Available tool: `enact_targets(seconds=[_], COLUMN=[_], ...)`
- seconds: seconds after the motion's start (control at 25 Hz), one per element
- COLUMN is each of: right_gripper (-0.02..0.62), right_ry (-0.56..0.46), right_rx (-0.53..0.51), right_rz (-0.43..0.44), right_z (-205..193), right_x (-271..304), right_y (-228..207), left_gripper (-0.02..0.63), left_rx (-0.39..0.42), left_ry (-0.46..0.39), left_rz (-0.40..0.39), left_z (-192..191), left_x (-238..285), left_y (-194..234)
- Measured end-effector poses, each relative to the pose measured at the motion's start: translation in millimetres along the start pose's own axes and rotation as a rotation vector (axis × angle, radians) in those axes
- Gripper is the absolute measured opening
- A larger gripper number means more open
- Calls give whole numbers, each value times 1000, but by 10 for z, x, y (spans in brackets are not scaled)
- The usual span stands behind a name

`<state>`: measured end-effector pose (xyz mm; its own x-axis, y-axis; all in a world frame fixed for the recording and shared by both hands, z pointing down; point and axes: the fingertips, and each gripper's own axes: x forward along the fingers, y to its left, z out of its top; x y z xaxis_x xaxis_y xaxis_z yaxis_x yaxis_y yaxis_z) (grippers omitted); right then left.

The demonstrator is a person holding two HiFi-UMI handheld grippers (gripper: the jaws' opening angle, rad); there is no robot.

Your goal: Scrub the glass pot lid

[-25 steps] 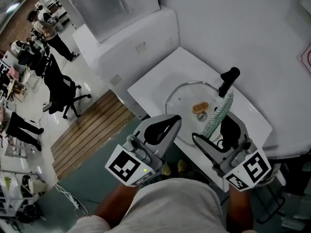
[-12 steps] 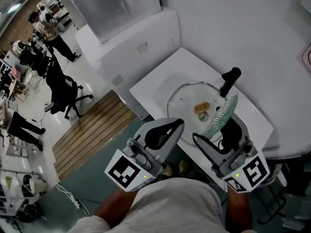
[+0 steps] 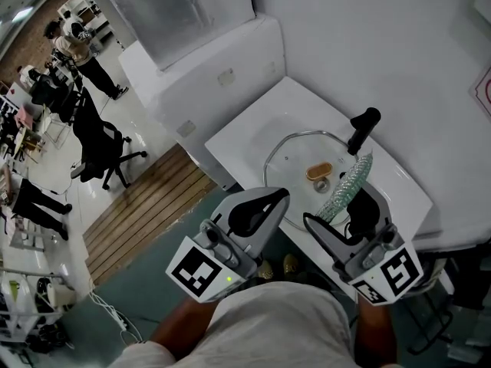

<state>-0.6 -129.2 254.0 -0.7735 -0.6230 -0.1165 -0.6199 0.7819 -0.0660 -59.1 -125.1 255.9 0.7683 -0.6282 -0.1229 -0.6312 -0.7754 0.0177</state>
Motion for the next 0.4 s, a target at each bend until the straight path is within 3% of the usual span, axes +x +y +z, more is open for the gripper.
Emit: enact_targets(seconds=[0.4], right_gripper=[348], right_ry=[22], right_rx=[1], right_rz=[-9], right_z=[-69], right_x=[-22], right_y=[-5], left_gripper=[15], left_rx=[-9], left_ry=[-2], left_rz=[0], left_z=[-21], left_x=[-7], left_y=[24])
